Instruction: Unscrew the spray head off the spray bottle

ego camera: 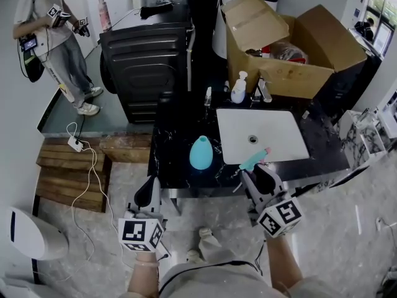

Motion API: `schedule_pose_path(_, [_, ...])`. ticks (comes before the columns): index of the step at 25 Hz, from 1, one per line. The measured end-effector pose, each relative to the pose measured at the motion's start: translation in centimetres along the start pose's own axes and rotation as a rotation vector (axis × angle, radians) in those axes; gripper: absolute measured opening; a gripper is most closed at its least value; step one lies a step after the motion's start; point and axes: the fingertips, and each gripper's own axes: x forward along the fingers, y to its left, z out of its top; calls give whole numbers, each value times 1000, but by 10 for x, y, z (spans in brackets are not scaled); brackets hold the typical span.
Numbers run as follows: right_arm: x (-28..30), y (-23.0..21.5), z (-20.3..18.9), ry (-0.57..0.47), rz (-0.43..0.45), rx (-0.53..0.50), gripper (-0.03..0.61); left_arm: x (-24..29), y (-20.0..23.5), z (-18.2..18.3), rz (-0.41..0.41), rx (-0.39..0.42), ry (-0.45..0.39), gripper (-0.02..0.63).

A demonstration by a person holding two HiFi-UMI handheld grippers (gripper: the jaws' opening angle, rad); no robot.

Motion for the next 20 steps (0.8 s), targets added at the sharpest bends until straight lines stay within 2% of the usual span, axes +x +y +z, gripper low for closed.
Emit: schedule_pose_path(20, [-10,9,7,-29,-31,6,138,-9,4,6,-4,-6,-33,5])
